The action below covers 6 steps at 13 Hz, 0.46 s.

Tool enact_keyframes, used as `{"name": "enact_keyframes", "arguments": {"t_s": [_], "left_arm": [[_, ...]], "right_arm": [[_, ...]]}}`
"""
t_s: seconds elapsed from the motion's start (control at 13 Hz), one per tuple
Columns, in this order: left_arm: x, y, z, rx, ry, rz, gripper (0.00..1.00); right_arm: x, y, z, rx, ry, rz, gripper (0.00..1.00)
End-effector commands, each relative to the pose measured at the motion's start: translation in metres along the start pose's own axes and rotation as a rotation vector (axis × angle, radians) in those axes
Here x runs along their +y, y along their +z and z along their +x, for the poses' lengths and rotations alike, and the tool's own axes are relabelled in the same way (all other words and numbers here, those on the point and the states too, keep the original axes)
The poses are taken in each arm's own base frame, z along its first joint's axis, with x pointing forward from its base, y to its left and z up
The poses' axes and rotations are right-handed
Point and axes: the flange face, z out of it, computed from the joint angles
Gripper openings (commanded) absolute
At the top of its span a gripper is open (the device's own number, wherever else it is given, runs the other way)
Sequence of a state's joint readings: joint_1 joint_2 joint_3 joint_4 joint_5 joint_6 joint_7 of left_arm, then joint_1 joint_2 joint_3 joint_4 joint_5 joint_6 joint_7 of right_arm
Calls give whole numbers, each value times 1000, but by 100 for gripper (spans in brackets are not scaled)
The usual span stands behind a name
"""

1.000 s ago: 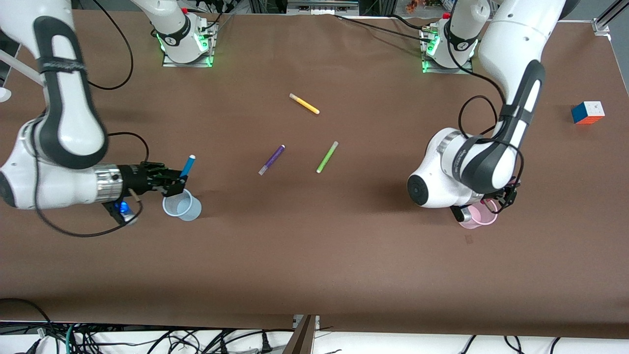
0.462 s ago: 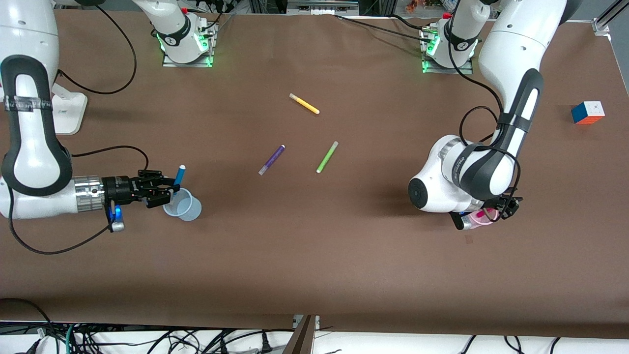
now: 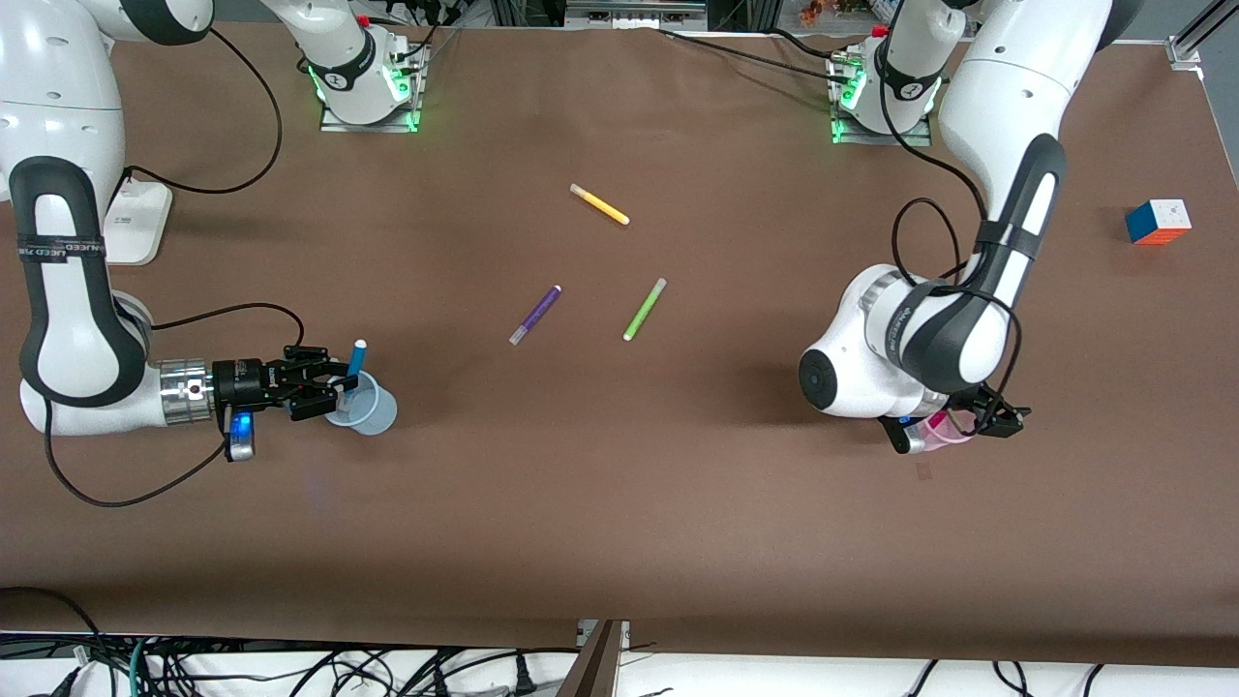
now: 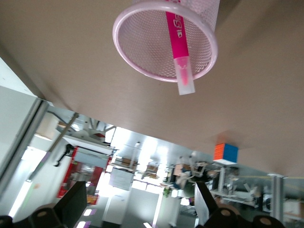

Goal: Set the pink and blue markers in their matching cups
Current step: 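Drop the blue marker into the blue cup while the left gripper drops pink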

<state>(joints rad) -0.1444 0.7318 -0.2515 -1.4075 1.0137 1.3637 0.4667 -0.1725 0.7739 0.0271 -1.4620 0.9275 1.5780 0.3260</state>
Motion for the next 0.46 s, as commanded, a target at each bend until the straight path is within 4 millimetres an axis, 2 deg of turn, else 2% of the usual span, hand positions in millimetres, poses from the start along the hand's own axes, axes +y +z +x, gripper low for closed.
{"name": "enact_keyframes", "arguments": {"t_s": [0.0, 0.15, 0.31, 0.38], "left_arm": [[8, -11, -28, 31, -235, -199, 100], [19, -23, -41, 24, -502, -333, 100], [23, -39, -55, 51, -656, -439, 100], [15, -38, -65, 85, -705, -509, 100]], "right_arm": [[5, -8, 7, -32, -1, 48, 0], [8, -3, 12, -42, 10, 53, 0], [9, -5, 12, -41, 12, 54, 1], [9, -5, 12, -42, 12, 56, 44]]}}
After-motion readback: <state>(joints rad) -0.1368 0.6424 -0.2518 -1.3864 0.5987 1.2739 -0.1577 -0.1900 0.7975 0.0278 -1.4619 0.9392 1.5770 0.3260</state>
